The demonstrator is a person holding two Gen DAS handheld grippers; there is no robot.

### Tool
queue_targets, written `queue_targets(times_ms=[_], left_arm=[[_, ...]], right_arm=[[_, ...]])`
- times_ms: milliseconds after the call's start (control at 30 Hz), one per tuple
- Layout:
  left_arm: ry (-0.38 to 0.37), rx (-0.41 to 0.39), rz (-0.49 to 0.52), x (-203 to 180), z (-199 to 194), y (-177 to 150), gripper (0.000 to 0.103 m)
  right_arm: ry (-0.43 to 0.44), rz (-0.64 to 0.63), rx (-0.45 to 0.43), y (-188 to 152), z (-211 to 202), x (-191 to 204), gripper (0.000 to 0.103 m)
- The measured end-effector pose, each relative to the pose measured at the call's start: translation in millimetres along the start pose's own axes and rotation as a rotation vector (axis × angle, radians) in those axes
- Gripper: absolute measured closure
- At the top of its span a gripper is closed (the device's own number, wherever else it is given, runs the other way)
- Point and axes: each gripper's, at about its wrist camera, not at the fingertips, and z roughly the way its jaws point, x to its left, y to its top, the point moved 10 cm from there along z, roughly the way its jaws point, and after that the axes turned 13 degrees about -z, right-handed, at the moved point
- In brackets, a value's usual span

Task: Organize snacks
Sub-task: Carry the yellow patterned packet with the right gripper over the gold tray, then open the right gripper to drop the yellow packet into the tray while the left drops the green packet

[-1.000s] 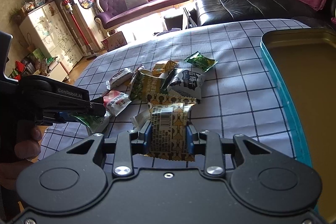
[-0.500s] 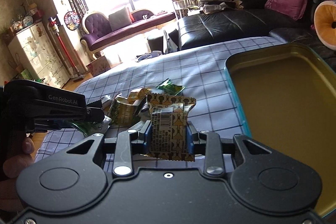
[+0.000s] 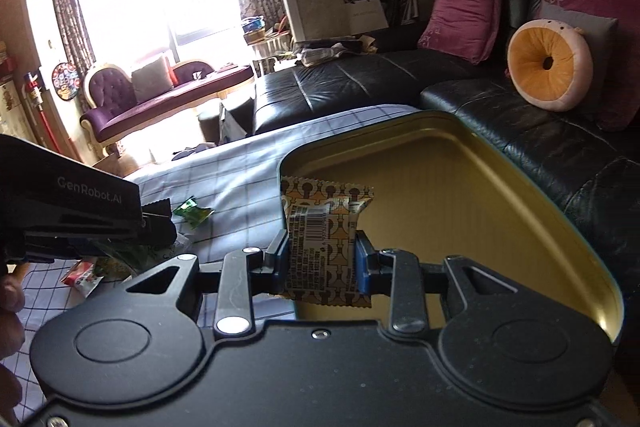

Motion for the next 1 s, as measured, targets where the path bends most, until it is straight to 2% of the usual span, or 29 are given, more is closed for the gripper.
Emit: queue_targets(times_ms=[200,500,767,1000], left_arm=[[-0.027,0.011,0.085,-34,6,-17,0.069],[-0.128,0.045,0.124,-66,7,-32,0.069],[-0.140,0.055,0.133,-76,10,-38,0.069],[-0.144,0.057,0.154,-82,12,-44,0.069]], right_arm=[[-0.053,0.089,-0.016,1,-5,-25,0.061],[-0.133,0.180,0.010,-8,-8,-56,0.061],[-0.202,0.219,0.011,-10,-14,-73,0.061],[-0.216,0.224,0.015,-10,-15,-78,0.061]])
